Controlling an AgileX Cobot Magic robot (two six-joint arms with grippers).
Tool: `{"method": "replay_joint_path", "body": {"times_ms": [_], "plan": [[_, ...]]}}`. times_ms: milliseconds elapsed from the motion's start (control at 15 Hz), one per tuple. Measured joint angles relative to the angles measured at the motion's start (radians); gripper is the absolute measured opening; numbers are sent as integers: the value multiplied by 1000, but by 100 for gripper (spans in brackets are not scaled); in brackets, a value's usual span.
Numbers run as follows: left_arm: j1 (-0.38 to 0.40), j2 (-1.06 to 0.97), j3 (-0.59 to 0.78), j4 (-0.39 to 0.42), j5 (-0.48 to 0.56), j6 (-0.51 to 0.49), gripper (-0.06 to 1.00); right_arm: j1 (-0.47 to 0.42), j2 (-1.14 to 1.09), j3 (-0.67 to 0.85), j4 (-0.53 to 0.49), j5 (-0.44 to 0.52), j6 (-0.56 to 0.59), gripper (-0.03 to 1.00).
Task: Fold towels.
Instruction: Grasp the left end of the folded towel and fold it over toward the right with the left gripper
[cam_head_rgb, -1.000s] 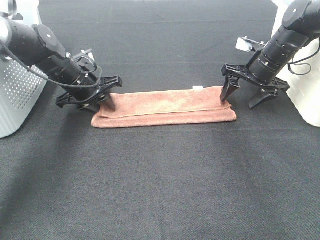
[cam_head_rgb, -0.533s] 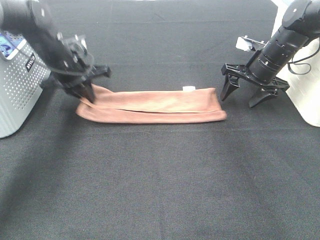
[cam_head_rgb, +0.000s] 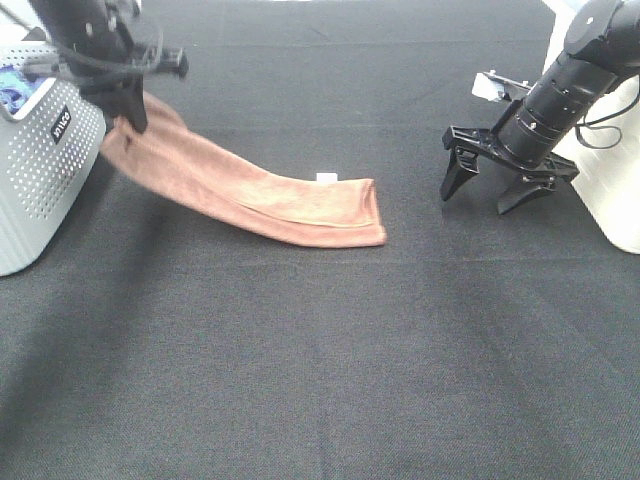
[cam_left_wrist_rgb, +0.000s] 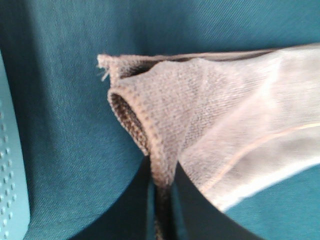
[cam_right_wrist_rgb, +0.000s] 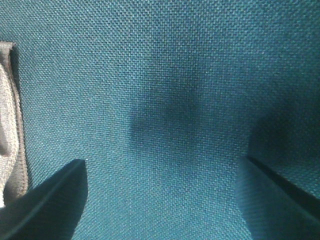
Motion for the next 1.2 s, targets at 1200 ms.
{"method": "replay_joint_path", "body": {"times_ms": [1200], "plan": [[-263, 265, -25, -547, -453, -32, 43, 0, 0, 0, 1, 22, 0, 77]]}}
